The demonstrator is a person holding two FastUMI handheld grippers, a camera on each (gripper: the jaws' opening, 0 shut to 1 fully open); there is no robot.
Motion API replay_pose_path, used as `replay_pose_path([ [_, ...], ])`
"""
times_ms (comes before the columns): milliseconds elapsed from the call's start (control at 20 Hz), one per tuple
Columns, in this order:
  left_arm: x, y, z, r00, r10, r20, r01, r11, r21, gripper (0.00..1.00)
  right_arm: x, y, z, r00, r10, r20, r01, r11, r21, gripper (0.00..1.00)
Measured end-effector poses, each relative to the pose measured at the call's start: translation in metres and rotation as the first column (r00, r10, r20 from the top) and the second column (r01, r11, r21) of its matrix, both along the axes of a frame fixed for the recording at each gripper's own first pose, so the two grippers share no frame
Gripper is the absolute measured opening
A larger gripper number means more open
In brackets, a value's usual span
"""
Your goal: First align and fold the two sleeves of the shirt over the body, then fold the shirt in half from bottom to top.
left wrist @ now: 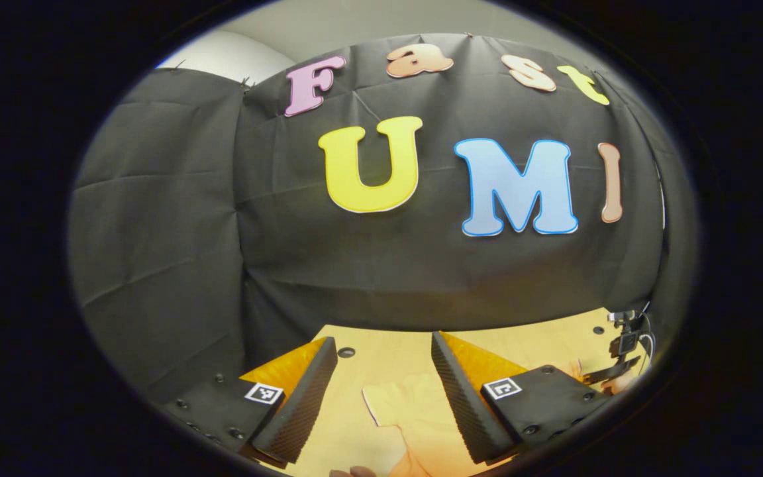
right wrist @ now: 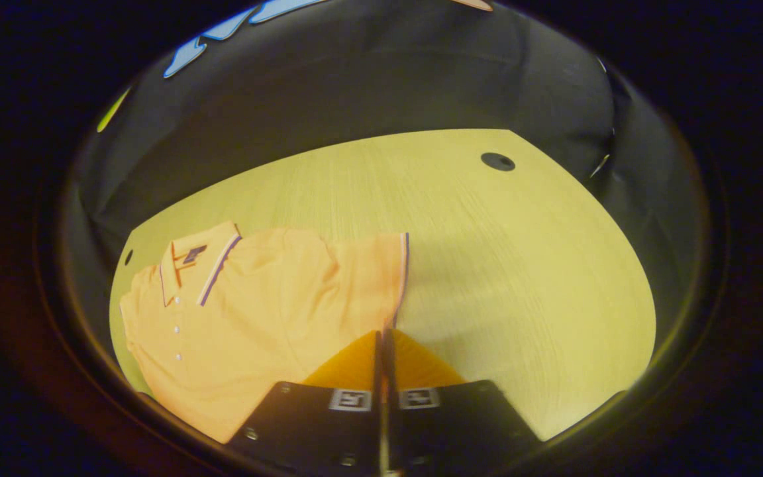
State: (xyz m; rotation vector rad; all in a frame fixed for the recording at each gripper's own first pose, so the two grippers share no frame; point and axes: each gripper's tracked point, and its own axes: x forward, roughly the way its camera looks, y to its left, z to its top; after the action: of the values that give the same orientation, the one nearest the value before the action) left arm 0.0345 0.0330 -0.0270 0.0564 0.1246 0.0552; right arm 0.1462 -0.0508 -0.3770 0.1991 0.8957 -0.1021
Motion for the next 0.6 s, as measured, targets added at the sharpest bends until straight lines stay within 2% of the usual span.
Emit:
replay_pose_path([
  [50, 0.000, 0.000, -0.002, 1.000, 0.003, -0.001, -0.003, 1.000, 0.003, 0.93, 0.000, 0.001, 0.001, 1.000, 0.007, -0.005, -0.007, 1.000, 0.003, 0.00],
  [250, 0.000, 0.005, -0.005, 1.000, 0.012, -0.008, -0.012, 1.000, 0.002, 0.94, 0.012, 0.012, 0.016, 0.998, 0.035, 0.043, -0.033, 0.999, -0.034, 0.00],
  [400, 0.000, 0.012, -0.010, 1.000, 0.023, -0.015, -0.023, 1.000, 0.001, 0.96, 0.025, 0.041, 0.042, 0.987, 0.118, 0.106, -0.113, 0.992, -0.056, 0.00],
  [600, -0.001, 0.022, -0.012, 0.999, 0.042, -0.019, -0.042, 0.999, -0.002, 0.96, 0.036, 0.096, 0.066, 0.956, 0.243, 0.163, -0.233, 0.969, -0.080, 0.00],
])
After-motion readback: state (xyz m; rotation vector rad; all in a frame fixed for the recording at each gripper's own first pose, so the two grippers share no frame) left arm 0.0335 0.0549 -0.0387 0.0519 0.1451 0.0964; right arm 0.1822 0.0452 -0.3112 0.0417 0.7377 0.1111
